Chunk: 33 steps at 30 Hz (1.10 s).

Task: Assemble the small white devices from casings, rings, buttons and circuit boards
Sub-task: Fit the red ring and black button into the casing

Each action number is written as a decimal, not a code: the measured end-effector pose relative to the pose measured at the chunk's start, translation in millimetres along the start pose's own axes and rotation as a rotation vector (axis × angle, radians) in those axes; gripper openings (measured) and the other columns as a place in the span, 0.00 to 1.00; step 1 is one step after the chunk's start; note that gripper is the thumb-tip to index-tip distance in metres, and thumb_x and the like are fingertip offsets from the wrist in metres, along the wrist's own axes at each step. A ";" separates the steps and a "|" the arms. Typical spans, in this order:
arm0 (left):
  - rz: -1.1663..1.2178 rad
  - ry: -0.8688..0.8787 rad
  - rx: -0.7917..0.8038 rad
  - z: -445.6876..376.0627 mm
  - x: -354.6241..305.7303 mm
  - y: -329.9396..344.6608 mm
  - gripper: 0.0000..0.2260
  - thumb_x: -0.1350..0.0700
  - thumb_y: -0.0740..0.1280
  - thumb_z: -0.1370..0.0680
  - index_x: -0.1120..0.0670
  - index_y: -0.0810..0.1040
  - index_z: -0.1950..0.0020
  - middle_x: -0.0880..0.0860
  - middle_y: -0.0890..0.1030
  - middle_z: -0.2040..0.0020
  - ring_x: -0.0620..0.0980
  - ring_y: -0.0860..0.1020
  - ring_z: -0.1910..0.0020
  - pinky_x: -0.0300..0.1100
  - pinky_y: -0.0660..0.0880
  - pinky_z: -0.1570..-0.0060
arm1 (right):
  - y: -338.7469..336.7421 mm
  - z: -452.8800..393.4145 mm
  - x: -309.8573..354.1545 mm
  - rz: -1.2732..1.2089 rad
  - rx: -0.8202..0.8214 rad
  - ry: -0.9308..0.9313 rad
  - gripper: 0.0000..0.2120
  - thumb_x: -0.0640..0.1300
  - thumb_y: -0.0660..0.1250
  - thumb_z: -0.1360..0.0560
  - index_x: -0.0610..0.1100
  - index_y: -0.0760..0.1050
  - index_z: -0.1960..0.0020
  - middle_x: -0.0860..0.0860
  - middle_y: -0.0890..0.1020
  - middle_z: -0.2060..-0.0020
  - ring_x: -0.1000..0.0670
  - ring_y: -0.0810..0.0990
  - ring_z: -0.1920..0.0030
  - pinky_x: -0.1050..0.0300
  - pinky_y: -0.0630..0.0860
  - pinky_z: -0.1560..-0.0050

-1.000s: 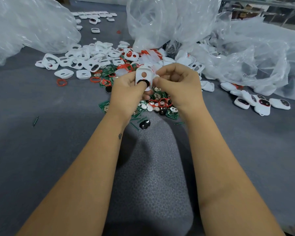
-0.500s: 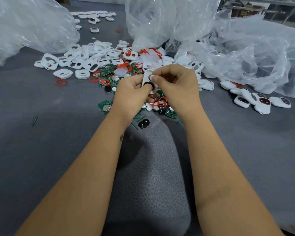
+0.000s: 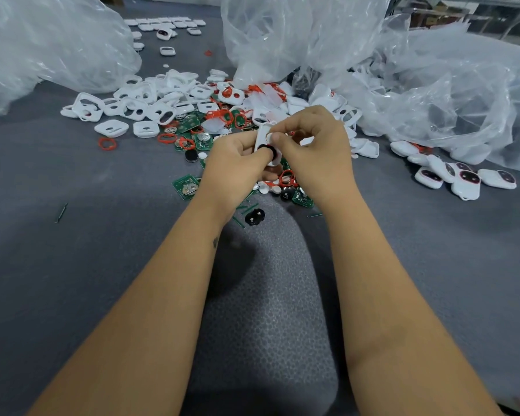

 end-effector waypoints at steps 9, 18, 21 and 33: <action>0.024 0.018 0.055 3.7 -0.4 6.3 0.18 0.70 0.58 0.23 0.52 0.82 0.50 0.61 0.84 0.48 0.56 0.82 0.48 0.46 0.81 0.50 | 0.0 0.2 -9.3 -0.022 -0.081 0.048 0.16 0.39 0.71 0.30 0.52 0.74 0.46 0.56 0.76 0.55 0.60 0.73 0.63 0.65 0.74 0.61; 0.163 -0.084 0.051 2.4 0.9 5.7 0.16 0.73 0.57 0.23 0.60 0.80 0.44 0.60 0.84 0.51 0.52 0.82 0.54 0.41 0.81 0.56 | 16.4 0.7 -13.9 -0.230 0.048 0.141 0.08 0.34 0.67 0.27 0.46 0.80 0.53 0.52 0.83 0.60 0.53 0.81 0.58 0.53 0.81 0.52; 0.233 -0.119 0.015 1.7 2.9 3.4 0.15 0.73 0.56 0.23 0.61 0.80 0.48 0.56 0.84 0.55 0.50 0.83 0.57 0.41 0.81 0.58 | 21.1 1.2 -13.9 -0.155 0.085 0.127 0.09 0.37 0.66 0.26 0.46 0.82 0.50 0.54 0.84 0.58 0.55 0.82 0.55 0.55 0.80 0.48; 0.725 -0.218 -0.227 -5.8 14.2 -27.6 0.05 0.69 0.60 0.20 0.68 0.74 0.47 0.65 0.83 0.55 0.58 0.85 0.54 0.41 0.81 0.58 | -51.8 -1.4 -65.2 0.128 -0.359 0.425 0.15 0.40 0.59 0.26 0.49 0.81 0.44 0.53 0.82 0.52 0.50 0.79 0.50 0.58 0.72 0.53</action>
Point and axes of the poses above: each hand's wrist, its own z-axis away from the middle knuckle, its own y-axis out of the palm, x = y × z, the point moved 7 cm from there along -z, towards the middle knuckle
